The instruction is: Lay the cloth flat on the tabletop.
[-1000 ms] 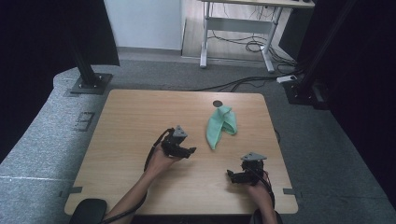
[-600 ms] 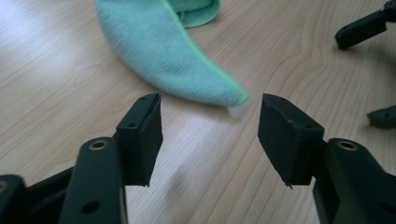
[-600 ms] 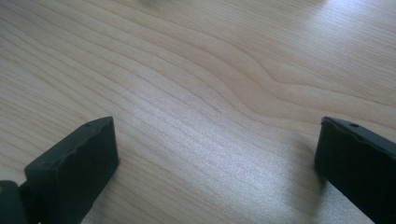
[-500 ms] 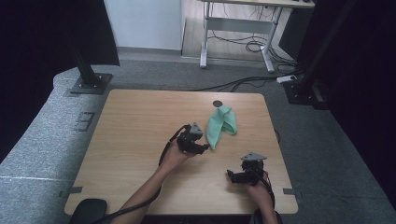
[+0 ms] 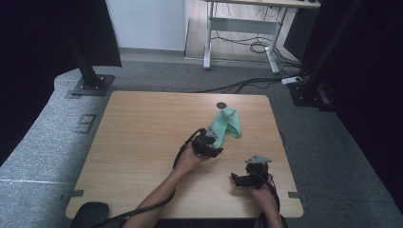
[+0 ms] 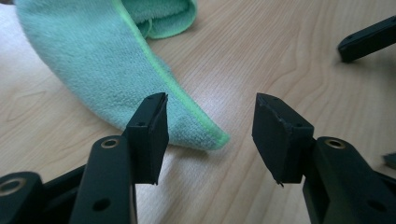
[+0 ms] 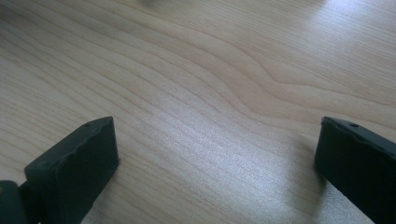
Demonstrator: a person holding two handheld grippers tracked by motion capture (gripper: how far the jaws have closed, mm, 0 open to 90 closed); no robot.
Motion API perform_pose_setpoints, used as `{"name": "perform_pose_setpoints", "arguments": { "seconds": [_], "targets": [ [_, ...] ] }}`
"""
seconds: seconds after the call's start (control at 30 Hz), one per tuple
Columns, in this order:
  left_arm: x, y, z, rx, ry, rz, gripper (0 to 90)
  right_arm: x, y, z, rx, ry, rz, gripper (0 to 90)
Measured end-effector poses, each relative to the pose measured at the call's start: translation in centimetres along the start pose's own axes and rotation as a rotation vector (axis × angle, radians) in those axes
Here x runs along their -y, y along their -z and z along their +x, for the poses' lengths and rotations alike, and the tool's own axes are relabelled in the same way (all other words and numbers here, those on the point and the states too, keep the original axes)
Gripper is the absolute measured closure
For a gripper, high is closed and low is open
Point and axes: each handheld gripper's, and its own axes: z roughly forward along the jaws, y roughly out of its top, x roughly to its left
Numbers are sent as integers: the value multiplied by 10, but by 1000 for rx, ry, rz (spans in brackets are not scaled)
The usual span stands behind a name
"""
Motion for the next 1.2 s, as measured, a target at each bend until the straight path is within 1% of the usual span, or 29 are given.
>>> {"name": "perform_pose_setpoints", "arguments": {
  "seconds": [0.03,0.07,0.13,0.17,0.2,0.23,0.27,0.3,0.33,0.4,0.47,0.53,0.6,0.63,0.67,0.73,0.77,0.8,0.87,1.03,1.07,1.1,1.2],
  "targets": [
    [1,-4,-1,-6,3,-1,455,0,0,0,1,0,0,0],
    [1,-4,-1,-6,3,-1,454,0,0,0,1,0,0,0],
    [4,-12,-1,-26,-1,11,455,0,0,0,1,1,-1,0],
    [5,-15,-1,-44,-11,24,472,0,0,0,1,1,0,0],
    [5,-15,-1,-44,-11,24,507,0,0,0,1,0,0,0],
    [6,-17,-2,-60,-14,34,507,0,0,0,1,0,0,0],
    [9,-20,0,-74,-14,47,568,0,0,0,1,0,0,0],
    [9,-20,0,-74,-14,47,597,0,0,0,1,0,0,0],
    [11,-21,0,-86,-9,45,597,0,0,0,1,0,0,0],
    [12,-19,2,-96,-3,38,718,0,0,0,1,-1,0,0],
    [12,-16,3,-101,2,28,783,0,0,0,1,-1,0,0],
    [11,-10,4,-108,0,15,811,0,0,0,1,0,0,0],
    [9,-5,5,-103,4,5,826,0,0,0,2,0,0,0],
    [6,2,6,-98,5,-7,828,0,0,0,1,1,0,0],
    [6,2,6,-98,5,-7,830,0,0,0,1,1,0,0],
    [2,10,6,-90,9,-18,832,0,0,0,1,1,0,0],
    [-1,19,7,-84,7,-24,833,0,0,0,0,2,0,0],
    [-1,19,7,-84,7,-24,833,0,0,0,0,2,0,0],
    [-3,27,7,-78,2,-28,833,0,0,0,-1,2,0,0],
    [-10,51,8,-73,-3,-46,833,0,0,0,1,3,0,0],
    [-13,62,8,-72,-1,-56,833,0,0,0,1,3,0,0],
    [-13,62,8,-72,-1,-56,833,0,0,0,0,3,0,0],
    [-18,79,11,-67,1,-77,833,0,0,0,0,2,0,0]
  ]
}}
